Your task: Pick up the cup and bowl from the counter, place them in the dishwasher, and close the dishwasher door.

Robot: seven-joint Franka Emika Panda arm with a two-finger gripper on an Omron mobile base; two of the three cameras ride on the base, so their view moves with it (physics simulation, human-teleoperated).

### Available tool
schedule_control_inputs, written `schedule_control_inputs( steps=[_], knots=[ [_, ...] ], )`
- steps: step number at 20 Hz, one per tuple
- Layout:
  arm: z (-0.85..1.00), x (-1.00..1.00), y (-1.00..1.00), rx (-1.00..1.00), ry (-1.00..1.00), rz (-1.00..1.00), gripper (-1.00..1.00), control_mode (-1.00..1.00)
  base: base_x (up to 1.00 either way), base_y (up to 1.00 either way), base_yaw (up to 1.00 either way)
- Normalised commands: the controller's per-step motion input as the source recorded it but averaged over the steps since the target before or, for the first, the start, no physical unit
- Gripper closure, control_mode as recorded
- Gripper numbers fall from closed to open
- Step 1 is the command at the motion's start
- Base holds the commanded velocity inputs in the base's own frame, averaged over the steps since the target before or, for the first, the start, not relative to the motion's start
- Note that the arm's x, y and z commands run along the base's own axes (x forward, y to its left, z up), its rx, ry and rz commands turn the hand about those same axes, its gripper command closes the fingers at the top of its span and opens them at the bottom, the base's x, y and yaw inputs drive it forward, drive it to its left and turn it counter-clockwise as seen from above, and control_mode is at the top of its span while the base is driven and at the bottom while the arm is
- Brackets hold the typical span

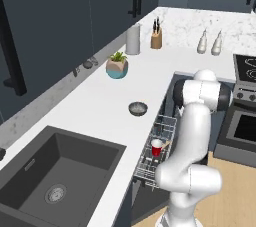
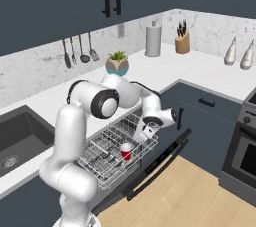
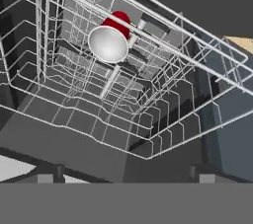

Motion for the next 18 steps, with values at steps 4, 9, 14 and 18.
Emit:
schedule_control_inputs(
  steps=[4,9,14,18],
  knots=[
    [0.94,-0.59,0.39,-0.19,-0.45,0.11,-1.00,-1.00,0.00,0.00,0.00],
    [0.64,-0.15,0.80,-0.23,-0.32,0.16,-1.00,-1.00,0.00,0.00,0.00],
    [0.26,0.13,0.92,-0.25,-0.21,0.16,-1.00,-1.00,0.00,0.00,0.00],
    [0.08,0.25,0.72,-0.29,-0.20,0.10,-1.00,-1.00,0.00,0.00,0.00]
  ],
)
